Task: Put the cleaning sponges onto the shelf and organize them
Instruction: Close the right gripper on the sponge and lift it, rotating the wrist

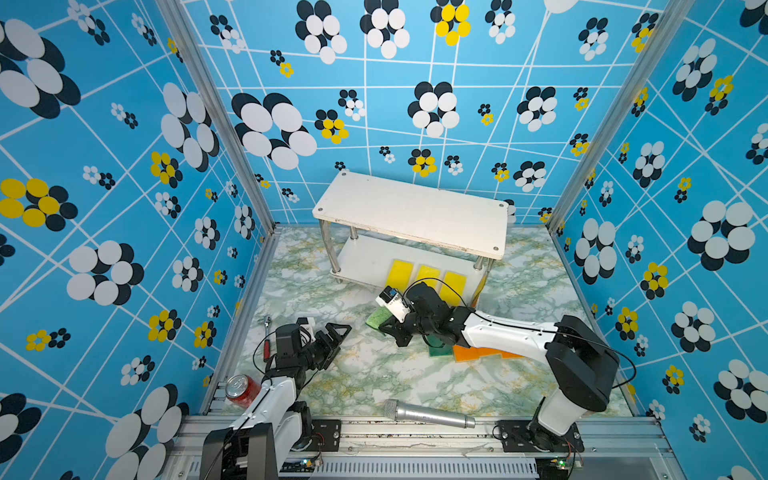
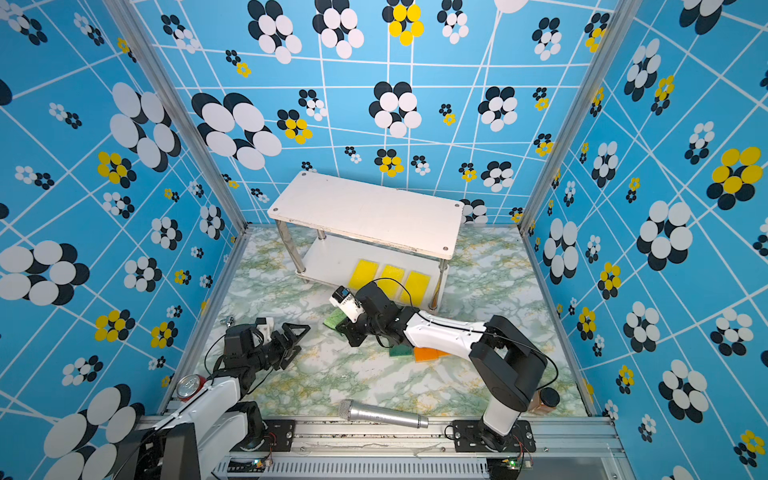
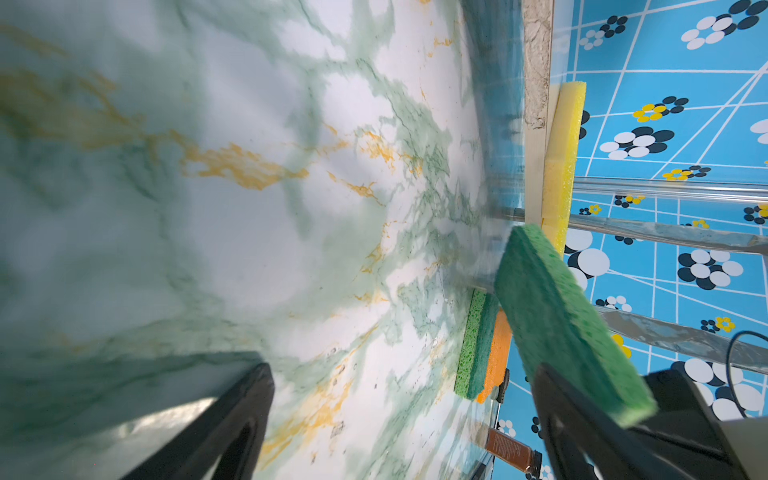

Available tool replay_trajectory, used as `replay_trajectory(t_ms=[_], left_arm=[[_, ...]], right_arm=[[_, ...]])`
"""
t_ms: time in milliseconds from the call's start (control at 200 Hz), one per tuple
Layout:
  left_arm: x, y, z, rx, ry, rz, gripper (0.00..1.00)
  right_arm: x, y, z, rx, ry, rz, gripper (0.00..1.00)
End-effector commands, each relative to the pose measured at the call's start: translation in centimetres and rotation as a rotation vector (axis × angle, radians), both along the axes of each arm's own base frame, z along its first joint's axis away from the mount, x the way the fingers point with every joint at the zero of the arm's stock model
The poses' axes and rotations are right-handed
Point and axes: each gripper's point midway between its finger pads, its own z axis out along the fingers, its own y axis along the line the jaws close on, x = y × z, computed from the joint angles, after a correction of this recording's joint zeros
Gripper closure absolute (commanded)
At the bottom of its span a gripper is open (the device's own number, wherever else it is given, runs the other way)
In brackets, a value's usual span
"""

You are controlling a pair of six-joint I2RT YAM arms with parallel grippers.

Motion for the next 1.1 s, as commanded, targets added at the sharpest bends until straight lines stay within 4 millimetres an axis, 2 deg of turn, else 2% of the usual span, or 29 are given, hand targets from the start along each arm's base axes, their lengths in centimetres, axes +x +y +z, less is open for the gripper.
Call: replay_trajectory(t_ms=[0, 110, 260, 335, 505, 630, 880, 1095], left_arm=[[-1.0, 0.3, -1.5, 0.016, 0.068, 0.005, 0.01], [-0.8, 0.3, -1.3, 0.012, 0.064, -0.001, 0.01], [-0.5, 0.3, -1.1, 0.012, 0.059, -0.007, 0.01], [-0.4, 0.3, -0.9, 0.009, 0.053, -0.012, 0.01], [-0.1, 0.3, -0.4, 0.01, 0.04, -0.016, 0.01], [0.1, 0.2, -0.1, 0.011, 0.033, -0.024, 0.01], [0.2, 0.2, 0.1, 0.008, 0.028, -0.029, 0.01], [0.1, 0.3, 0.1, 0.012, 0.029, -0.025, 0.01]], right_arm=[[-2.0, 0.3, 4.0, 0.174, 0.101, 0.069, 1.0], [-2.8, -0.1, 6.2, 0.305, 0.189, 0.084, 1.0], [-4.1, -0.9, 6.1, 0.33, 0.278, 0.089, 1.0], [-4.7, -1.1, 6.8, 0.356, 0.316, 0.109, 1.0], [-4.8, -1.9, 7.4, 0.445, 0.447, 0.122, 1.0], [-3.9, -2.2, 6.9, 0.514, 0.548, 0.11, 1.0], [-3.0, -0.7, 5.9, 0.596, 0.687, 0.145, 1.0], [-2.3, -0.2, 2.9, 0.509, 0.748, 0.081, 1.0]])
